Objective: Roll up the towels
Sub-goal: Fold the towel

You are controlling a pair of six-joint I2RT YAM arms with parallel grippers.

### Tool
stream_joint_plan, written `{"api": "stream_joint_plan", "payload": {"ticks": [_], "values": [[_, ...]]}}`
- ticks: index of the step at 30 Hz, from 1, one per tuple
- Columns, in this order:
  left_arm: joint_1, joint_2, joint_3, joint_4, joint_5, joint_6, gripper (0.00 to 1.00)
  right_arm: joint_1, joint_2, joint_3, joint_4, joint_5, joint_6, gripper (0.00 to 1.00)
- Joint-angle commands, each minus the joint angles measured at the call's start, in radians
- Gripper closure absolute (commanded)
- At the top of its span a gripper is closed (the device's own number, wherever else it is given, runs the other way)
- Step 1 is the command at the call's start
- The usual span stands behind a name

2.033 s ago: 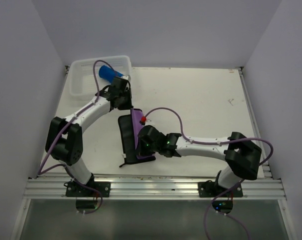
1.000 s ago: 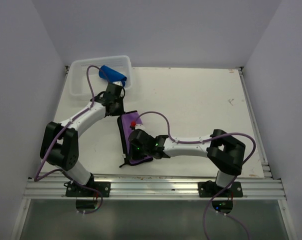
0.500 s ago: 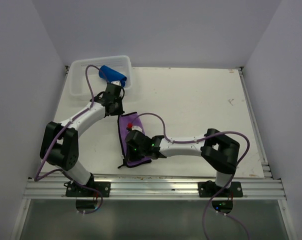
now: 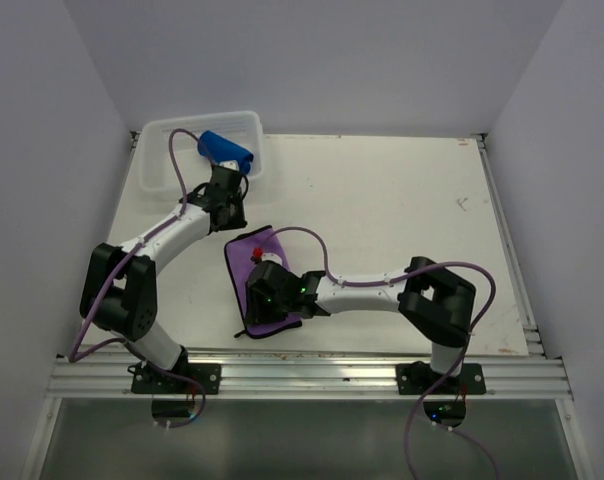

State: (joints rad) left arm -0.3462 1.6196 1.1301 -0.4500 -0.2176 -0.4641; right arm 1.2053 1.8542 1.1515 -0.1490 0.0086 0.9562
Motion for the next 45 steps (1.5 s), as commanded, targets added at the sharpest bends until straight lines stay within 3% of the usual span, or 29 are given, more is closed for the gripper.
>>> {"api": "stream_joint_plan", "payload": {"ticks": [1, 12, 19, 26, 34, 39, 45], "values": [[0.016, -0.007, 0.002, 0.037, -0.020, -0.013, 0.67, -0.003, -0.099, 0.016, -0.030, 0.025, -0.017, 0.58], [0.026, -0.085, -0.117, 0.131, 0.053, -0.087, 0.71, -0.024, -0.309, -0.139, -0.185, 0.258, -0.042, 0.70], [0.058, -0.165, -0.265, 0.232, 0.081, -0.189, 0.71, -0.009, -0.262, -0.110, -0.172, 0.218, -0.122, 0.67], [0.078, -0.228, -0.354, 0.303, 0.112, -0.209, 0.72, -0.007, -0.145, -0.067, -0.184, 0.223, -0.114, 0.79], [0.078, -0.259, -0.363, 0.310, 0.099, -0.199, 0.72, -0.019, -0.144, -0.180, -0.181, 0.243, -0.045, 0.81], [0.078, -0.290, -0.395, 0.339, 0.118, -0.208, 0.72, -0.082, -0.217, -0.266, -0.208, 0.196, -0.063, 0.81], [0.078, -0.320, -0.447, 0.405, 0.096, -0.199, 0.72, -0.251, -0.305, -0.352, -0.254, 0.139, -0.149, 0.81]]}}
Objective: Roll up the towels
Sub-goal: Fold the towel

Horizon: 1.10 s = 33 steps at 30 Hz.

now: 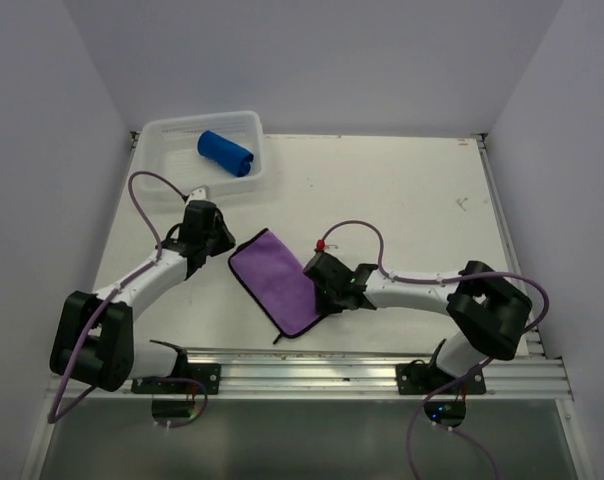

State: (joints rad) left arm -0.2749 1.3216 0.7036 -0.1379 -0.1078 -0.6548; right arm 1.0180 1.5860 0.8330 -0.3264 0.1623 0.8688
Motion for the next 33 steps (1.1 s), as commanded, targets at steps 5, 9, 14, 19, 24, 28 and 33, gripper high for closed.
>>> {"api": "stream_joint_plan", "payload": {"ticks": [5, 9, 14, 19, 24, 28, 33], "values": [[0.006, 0.048, -0.001, 0.157, 0.005, -0.006, 0.72, -0.157, -0.061, -0.002, -0.177, 0.000, -0.154, 0.81], [0.006, 0.099, 0.023, 0.202, 0.037, -0.006, 0.72, -0.272, -0.077, 0.034, -0.223, 0.009, -0.244, 0.81], [0.006, 0.194, 0.030, 0.282, 0.130, -0.014, 0.75, -0.367, -0.040, 0.113, -0.263, 0.025, -0.347, 0.81], [0.006, 0.246, 0.020, 0.374, 0.218, -0.020, 0.76, -0.398, 0.035, 0.195, -0.269, 0.036, -0.422, 0.81], [-0.006, 0.258, -0.001, 0.414, 0.263, -0.011, 0.79, -0.426, 0.094, 0.248, -0.263, 0.031, -0.442, 0.82], [-0.030, 0.268, -0.026, 0.423, 0.267, -0.002, 0.79, -0.434, 0.111, 0.276, -0.260, -0.001, -0.445, 0.83], [-0.056, 0.286, -0.075, 0.437, 0.267, -0.003, 0.79, -0.434, 0.071, 0.300, -0.269, -0.009, -0.452, 0.79]]}}
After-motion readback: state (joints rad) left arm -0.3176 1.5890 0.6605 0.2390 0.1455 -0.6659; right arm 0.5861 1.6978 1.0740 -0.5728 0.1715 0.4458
